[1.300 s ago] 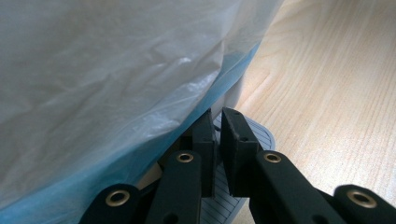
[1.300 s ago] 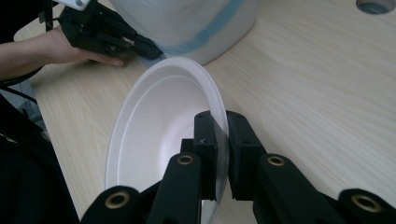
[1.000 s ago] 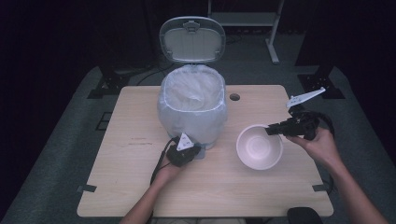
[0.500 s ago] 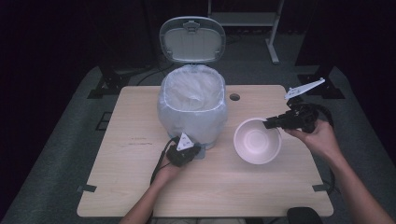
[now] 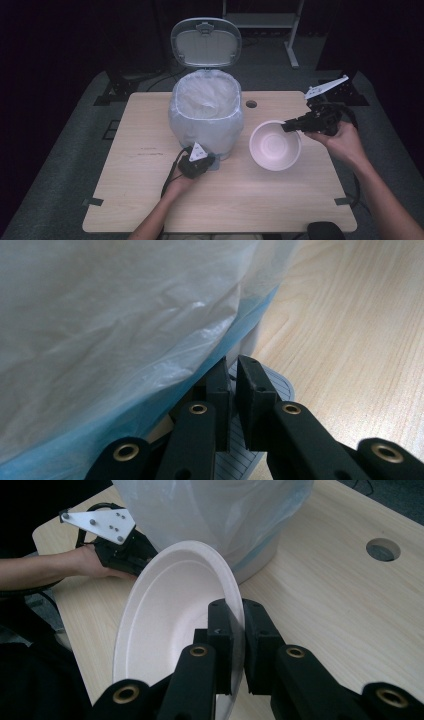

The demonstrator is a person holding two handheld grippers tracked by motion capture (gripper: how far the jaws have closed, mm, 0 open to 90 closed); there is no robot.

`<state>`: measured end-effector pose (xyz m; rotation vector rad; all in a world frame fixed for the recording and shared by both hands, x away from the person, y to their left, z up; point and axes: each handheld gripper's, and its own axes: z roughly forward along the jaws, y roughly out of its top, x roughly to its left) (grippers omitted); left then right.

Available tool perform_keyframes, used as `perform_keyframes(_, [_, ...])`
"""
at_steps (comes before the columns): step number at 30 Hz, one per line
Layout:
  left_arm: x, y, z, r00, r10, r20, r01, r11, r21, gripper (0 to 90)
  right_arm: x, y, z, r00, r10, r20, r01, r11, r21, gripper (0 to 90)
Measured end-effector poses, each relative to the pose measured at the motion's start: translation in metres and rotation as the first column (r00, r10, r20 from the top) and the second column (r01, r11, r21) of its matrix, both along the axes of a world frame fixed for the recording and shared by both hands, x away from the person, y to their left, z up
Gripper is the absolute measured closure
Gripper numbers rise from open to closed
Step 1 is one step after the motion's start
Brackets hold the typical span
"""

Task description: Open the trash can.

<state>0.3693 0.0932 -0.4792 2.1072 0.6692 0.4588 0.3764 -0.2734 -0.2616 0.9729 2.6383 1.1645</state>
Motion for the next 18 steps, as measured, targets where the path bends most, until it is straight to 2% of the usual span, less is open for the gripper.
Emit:
perform_keyframes(10, [0.000,0.000,0.000,1.0000,-0.001,0.000,0.001,1.0000,-0.002,84.6,0.004,0.010,0.016,0.9997,0.020,0.011,-0.020,1.000,-0.013,83.1])
perform_keyframes(18, [0.000,0.000,0.000,1.0000,0.000,0.001,0.000,1.0000,-0.002,84.6,0.008,0.013,0.025,0.9997,0.022,0.008,-0.022,1.000,-0.004,83.1])
